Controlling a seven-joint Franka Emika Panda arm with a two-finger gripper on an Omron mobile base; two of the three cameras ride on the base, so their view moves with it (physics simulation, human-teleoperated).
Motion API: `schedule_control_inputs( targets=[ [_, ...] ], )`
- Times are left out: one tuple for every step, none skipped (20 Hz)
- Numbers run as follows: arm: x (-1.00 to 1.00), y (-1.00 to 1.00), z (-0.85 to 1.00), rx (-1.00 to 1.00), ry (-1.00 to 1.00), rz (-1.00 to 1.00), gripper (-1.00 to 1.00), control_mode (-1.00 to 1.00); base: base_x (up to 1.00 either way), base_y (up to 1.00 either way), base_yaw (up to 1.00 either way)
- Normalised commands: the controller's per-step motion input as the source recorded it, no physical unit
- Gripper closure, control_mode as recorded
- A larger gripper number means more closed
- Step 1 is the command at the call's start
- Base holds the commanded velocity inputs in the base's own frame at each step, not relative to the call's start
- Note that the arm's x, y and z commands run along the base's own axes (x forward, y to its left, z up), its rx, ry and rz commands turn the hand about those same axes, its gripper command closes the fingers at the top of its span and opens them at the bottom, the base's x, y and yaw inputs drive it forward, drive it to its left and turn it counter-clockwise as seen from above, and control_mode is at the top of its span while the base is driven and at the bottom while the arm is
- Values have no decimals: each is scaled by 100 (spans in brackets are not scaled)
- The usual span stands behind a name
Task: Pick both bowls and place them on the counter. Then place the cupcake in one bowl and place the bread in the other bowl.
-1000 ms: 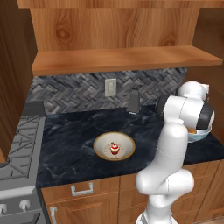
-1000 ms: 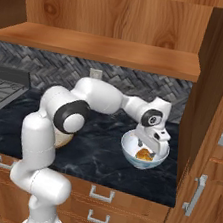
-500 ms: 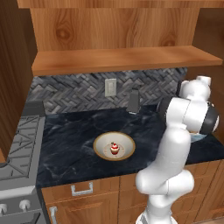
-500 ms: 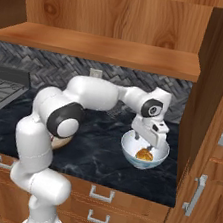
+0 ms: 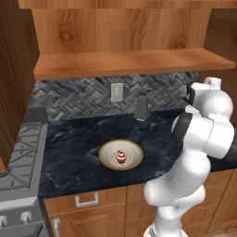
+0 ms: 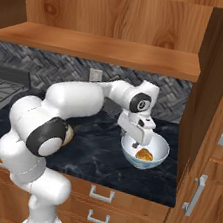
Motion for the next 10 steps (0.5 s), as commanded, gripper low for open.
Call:
schedule_control_inputs(
  targets=[
    [-61,41,25,0,-4,0,-100,-100,0,0,0],
    [-62,38,27,0,-4,0,-100,-100,0,0,0],
    [-69,47,25,0,-5,0,-100,-100,0,0,0],
    [-67,51,26,-1,-3,0,-100,-100,0,0,0],
    [-63,47,28,-1,-2,0,-100,-100,0,0,0],
    [-56,34,28,-2,-2,0,-100,-100,0,0,0],
    [-59,38,31,-2,-4,0,-100,-100,0,0,0],
    [-61,47,28,-3,-3,0,-100,-100,0,0,0],
    [-56,51,32,-4,-1,0,-100,-100,0,0,0],
    [-52,46,33,-4,-1,0,-100,-100,0,0,0]
  ],
)
